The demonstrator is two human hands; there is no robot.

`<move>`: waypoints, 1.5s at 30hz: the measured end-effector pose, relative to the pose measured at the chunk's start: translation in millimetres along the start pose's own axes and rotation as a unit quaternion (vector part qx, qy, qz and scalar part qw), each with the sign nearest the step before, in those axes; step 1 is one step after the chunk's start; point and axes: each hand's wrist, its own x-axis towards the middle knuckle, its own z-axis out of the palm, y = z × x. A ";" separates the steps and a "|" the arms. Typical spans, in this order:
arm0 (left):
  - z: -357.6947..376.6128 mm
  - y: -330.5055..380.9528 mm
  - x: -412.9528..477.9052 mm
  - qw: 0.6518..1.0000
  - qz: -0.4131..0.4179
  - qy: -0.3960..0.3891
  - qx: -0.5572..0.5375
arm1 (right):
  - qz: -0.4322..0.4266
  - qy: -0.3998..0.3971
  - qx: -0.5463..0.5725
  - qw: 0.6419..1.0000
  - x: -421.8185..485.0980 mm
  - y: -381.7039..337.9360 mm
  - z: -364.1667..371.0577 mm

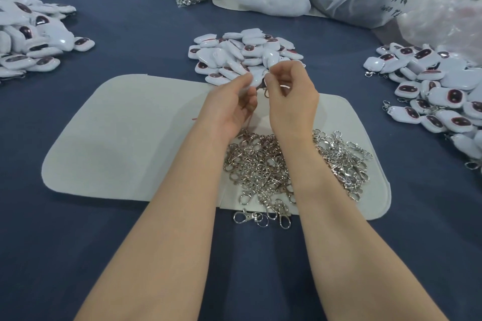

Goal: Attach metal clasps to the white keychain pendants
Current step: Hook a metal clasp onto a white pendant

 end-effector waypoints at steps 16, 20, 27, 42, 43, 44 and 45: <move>4.9 -8.2 -5.2 0.889 0.335 0.029 0.311 | -0.022 -0.049 -0.094 0.994 -0.4 6.1 0.3; 8.9 -1.2 -2.2 0.981 0.168 0.010 0.098 | 0.039 -0.050 -0.021 0.998 3.0 3.9 -1.0; 1.9 2.6 1.0 0.999 0.008 -0.001 -0.048 | 0.047 -0.043 0.044 0.997 3.5 -0.4 -0.7; 4.3 -1.4 -0.8 0.998 -0.022 0.009 -0.060 | -0.021 0.022 -0.030 0.999 1.1 1.0 2.1; 4.2 -0.7 -0.6 0.999 -0.006 0.013 -0.052 | -0.026 0.020 -0.042 0.999 1.3 1.6 1.9; 4.0 0.2 -0.1 0.999 0.012 0.016 -0.042 | -0.031 0.017 -0.053 0.998 1.4 2.3 1.7; 3.7 1.1 0.3 0.999 0.031 0.017 -0.031 | -0.036 0.014 -0.063 0.997 1.4 2.8 1.7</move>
